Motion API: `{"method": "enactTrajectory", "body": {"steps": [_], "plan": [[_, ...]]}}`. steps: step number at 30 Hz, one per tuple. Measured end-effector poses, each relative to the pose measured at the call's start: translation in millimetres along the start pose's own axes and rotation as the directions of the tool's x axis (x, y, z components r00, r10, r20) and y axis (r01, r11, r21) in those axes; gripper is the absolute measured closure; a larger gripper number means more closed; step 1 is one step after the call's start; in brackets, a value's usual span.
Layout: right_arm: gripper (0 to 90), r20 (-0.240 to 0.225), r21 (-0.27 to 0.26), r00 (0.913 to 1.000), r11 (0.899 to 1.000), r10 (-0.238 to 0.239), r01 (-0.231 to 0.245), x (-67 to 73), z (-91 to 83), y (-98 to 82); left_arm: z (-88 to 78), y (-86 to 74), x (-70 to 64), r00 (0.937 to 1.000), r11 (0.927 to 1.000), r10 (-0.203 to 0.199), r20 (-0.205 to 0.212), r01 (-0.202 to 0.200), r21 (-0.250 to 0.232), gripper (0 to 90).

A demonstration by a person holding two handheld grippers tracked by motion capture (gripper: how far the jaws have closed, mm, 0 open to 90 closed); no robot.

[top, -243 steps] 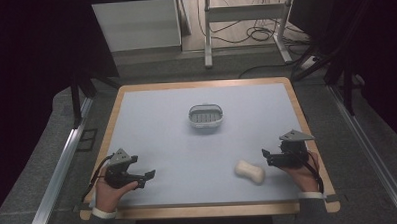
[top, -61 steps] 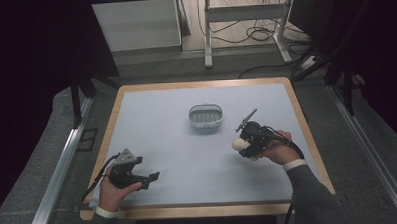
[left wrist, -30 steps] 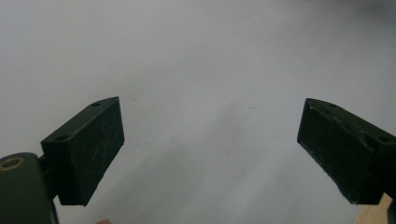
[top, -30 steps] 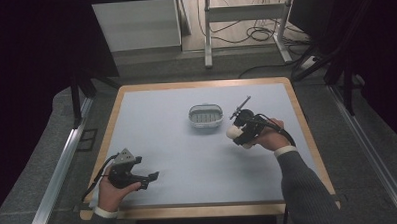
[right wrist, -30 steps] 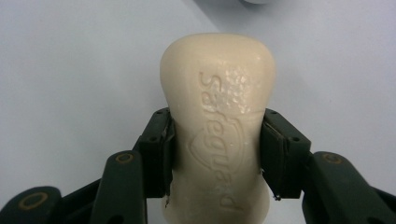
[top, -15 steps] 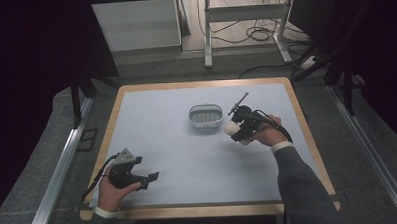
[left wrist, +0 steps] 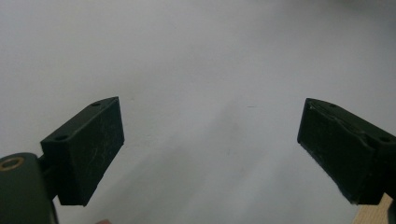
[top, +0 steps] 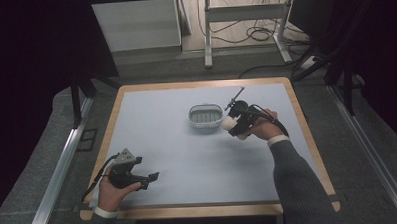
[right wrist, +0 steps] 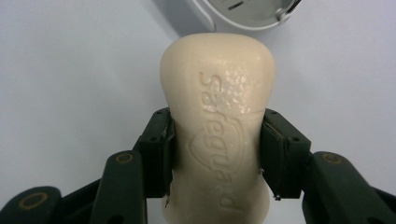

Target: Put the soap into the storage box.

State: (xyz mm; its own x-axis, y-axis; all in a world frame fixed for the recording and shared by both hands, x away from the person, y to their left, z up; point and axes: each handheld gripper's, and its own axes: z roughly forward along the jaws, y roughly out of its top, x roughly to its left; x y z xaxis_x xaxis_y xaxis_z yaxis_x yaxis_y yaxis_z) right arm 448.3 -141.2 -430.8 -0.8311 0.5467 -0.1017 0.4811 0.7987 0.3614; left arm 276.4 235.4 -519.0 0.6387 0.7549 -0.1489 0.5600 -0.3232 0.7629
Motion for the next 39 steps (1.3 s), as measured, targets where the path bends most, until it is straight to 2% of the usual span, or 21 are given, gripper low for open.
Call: {"method": "enactTrajectory", "body": {"steps": [6, 7, 10, 20, 23, 24, 31, 32, 39], "plan": [[49.8, 0.001, 0.008, 1.0, 1.0, -0.004, 0.004, -2.4, -0.6, 9.6, -0.5, -0.1, 0.0, 1.0, 1.0, -0.002, 0.001, 0.002, -0.001, 7.7], [49.8, -0.001, 0.013, 0.9999, 1.0, -0.014, 0.014, -2.9, -0.1, 11.2, -0.6, -0.1, 0.3, 1.0, 1.0, 0.001, 0.0, -0.001, -0.002, 7.7], [49.8, -0.024, 0.013, 0.9997, 1.0, -0.006, 0.007, -3.7, 1.6, 15.4, -0.8, 0.0, 0.3, 1.0, 1.0, 0.002, 0.001, -0.002, -0.002, 7.7], [49.8, -0.01, 0.023, 0.9999, 1.0, -0.006, 0.006, -10.9, 12.0, 21.1, 0.4, -0.5, 0.9, 1.0, 0.9999, 0.008, 0.001, -0.008, 0.008, 7.7], [49.8, 0.014, 0.01, 0.9999, 1.0, -0.005, 0.005, -11.6, 13.6, 23.5, 0.9, -0.6, 0.7, 1.0, 1.0, 0.006, 0.0, -0.006, 0.006, 7.7], [49.8, 0.001, 0.01, 1.0, 1.0, -0.005, 0.005, -12.3, 13.5, 24.3, 0.8, -0.6, 0.8, 1.0, 1.0, 0.005, 0.0, -0.005, 0.006, 7.7], [49.8, 0.007, 0.004, 0.9996, 1.0, -0.029, 0.029, -12.0, 14.5, 34.0, -0.3, -0.4, 0.3, 1.0, 1.0, 0.0, 0.003, 0.0, 0.0, 7.7], [49.7, 0.009, 0.005, 0.9991, 0.999, -0.042, 0.042, -12.4, 15.2, 35.7, -0.1, -0.4, 0.2, 1.0, 1.0, 0.0, 0.003, 0.0, 0.001, 7.7], [49.7, 0.011, -0.001, 0.9982, 0.998, -0.059, 0.059, -10.2, 15.4, 45.4, -0.3, 0.0, 0.0, 0.9999, 0.9999, 0.012, 0.003, -0.012, 0.007, 7.7]]}}
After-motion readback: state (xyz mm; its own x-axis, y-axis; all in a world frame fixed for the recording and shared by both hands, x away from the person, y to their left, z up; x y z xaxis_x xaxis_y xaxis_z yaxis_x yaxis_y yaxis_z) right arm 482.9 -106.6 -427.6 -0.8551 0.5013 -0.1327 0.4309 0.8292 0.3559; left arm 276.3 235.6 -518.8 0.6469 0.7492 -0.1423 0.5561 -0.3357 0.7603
